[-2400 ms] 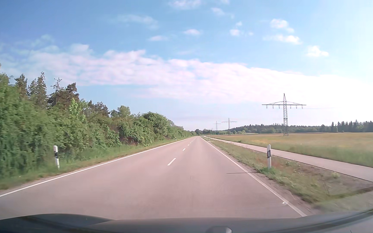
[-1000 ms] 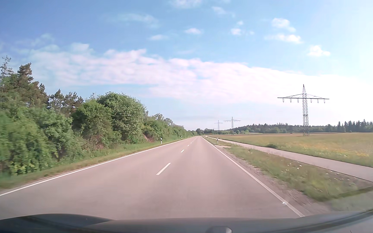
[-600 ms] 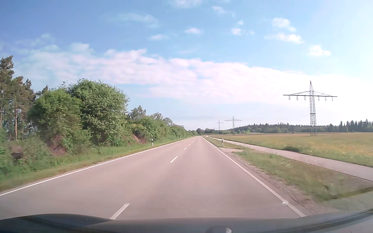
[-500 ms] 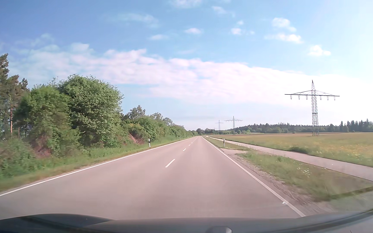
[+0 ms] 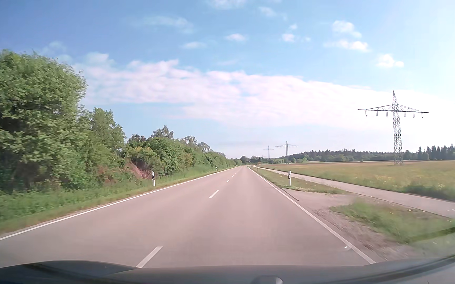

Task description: Follow the waypoints while adhering to traffic rules and regulations

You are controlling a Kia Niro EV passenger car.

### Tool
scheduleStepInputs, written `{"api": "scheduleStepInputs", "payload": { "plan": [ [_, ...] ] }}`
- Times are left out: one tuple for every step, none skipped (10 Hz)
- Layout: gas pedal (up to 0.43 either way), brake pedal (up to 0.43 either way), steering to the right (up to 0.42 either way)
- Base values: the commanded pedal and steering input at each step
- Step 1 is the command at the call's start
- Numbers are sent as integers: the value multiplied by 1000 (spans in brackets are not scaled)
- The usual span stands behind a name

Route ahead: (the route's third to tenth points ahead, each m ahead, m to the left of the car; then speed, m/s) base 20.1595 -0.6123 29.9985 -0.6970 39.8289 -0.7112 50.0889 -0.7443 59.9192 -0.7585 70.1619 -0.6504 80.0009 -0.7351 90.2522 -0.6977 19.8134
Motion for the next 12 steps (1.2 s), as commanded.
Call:
{"api": "scheduleStepInputs", "payload": {
  "plan": [
    [220,0,-2],
    [220,0,-2],
    [220,0,-2],
    [220,0,-2],
    [220,0,-2],
    [220,0,-2],
    [220,0,-2],
    [220,0,-2],
    [220,0,-2],
    [220,0,-2],
    [220,0,-2],
    [220,0,-2]
  ]
}}
